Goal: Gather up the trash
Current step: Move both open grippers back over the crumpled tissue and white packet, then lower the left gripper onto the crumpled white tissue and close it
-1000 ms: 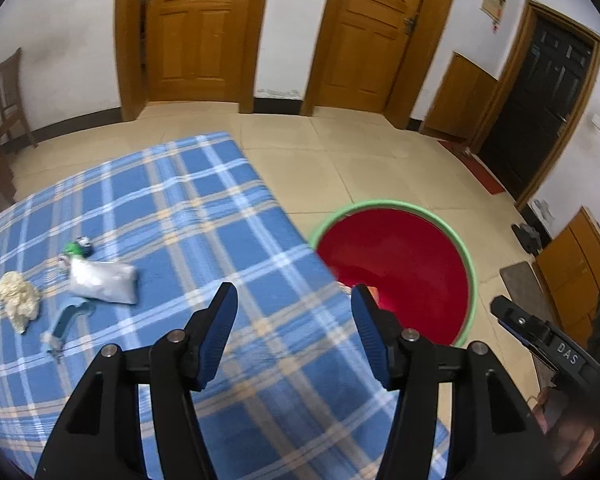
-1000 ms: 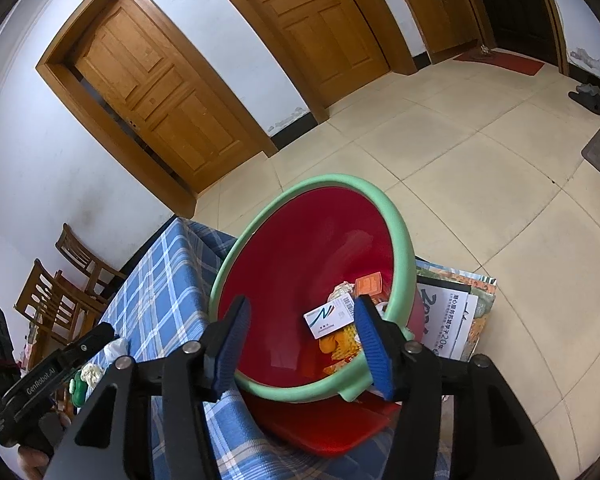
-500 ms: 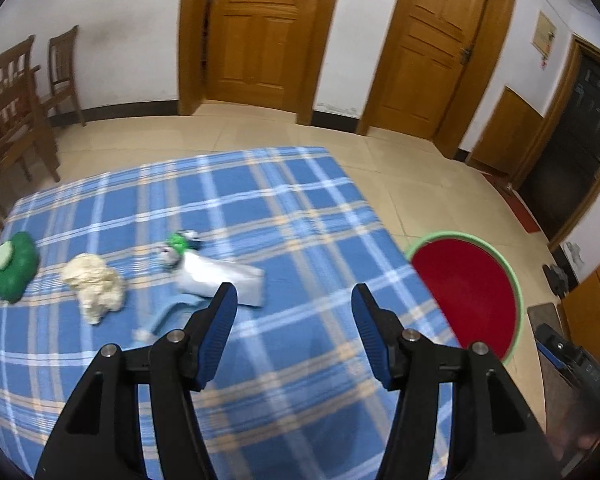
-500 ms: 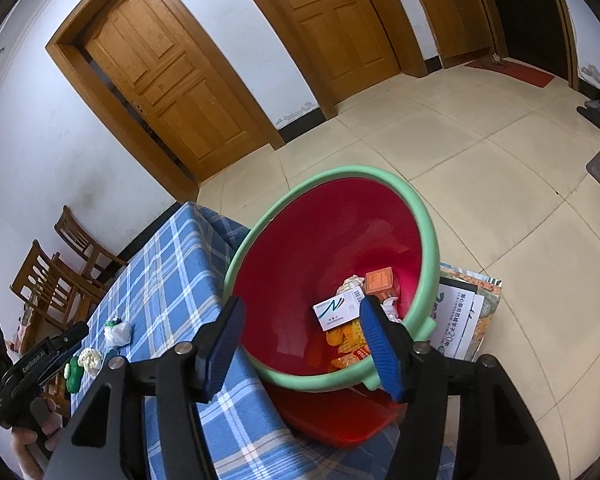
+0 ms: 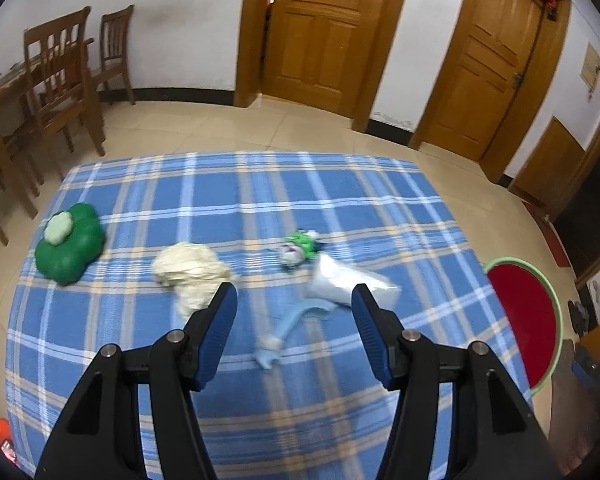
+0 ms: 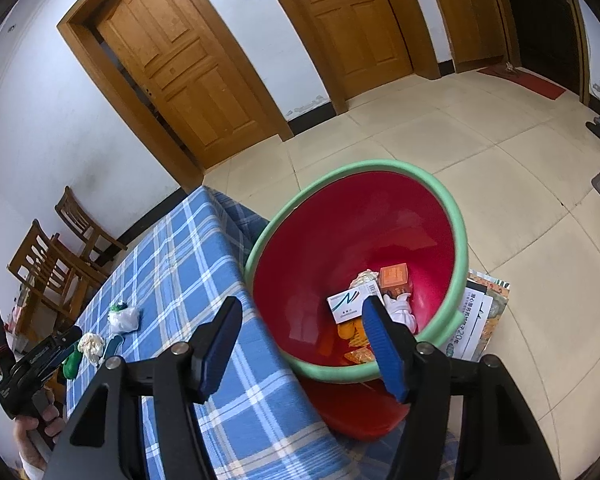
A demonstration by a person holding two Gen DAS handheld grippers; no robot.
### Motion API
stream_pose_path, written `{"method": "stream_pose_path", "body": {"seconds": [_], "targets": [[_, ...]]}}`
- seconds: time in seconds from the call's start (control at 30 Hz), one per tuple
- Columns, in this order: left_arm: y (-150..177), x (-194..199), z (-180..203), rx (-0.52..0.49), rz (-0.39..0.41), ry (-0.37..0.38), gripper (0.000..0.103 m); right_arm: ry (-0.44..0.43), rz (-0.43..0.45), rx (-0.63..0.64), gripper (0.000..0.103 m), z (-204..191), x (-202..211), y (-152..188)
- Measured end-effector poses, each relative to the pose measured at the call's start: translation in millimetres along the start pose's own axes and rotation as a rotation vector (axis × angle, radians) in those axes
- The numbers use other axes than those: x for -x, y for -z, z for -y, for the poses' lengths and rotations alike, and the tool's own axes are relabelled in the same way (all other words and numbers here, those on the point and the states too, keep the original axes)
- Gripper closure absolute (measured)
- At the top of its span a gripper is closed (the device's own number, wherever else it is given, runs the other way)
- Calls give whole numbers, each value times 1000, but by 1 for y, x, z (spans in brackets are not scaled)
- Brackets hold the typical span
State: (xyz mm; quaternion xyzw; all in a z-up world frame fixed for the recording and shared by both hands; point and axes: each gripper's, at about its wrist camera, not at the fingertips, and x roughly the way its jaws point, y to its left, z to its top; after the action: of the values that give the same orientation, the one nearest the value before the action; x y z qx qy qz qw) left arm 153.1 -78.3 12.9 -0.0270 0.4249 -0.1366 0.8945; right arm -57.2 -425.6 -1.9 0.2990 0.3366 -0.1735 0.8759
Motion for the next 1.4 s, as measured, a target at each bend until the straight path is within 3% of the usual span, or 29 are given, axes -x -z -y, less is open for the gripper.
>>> {"method": "stream_pose_path", "body": {"seconds": [0.4, 0.77, 1.1, 1.27, 1.4], "targets": [[0, -20, -54, 52, -25, -91, 43, 5, -22, 66, 33, -41, -6, 2], [1, -38, -76, 103, -28, -52, 40, -12, -47, 166, 30, -98, -29, 4], [5, -48, -79, 92, -1, -13, 40, -52, -78, 247, 29, -155, -62, 16], [7, -53, -87, 113, -6, 33, 62, -72, -106, 290, 28, -183, -81, 25], [9, -50, -89, 114, 10, 39, 72, -85, -122, 321, 28, -203, -95, 33]]}}
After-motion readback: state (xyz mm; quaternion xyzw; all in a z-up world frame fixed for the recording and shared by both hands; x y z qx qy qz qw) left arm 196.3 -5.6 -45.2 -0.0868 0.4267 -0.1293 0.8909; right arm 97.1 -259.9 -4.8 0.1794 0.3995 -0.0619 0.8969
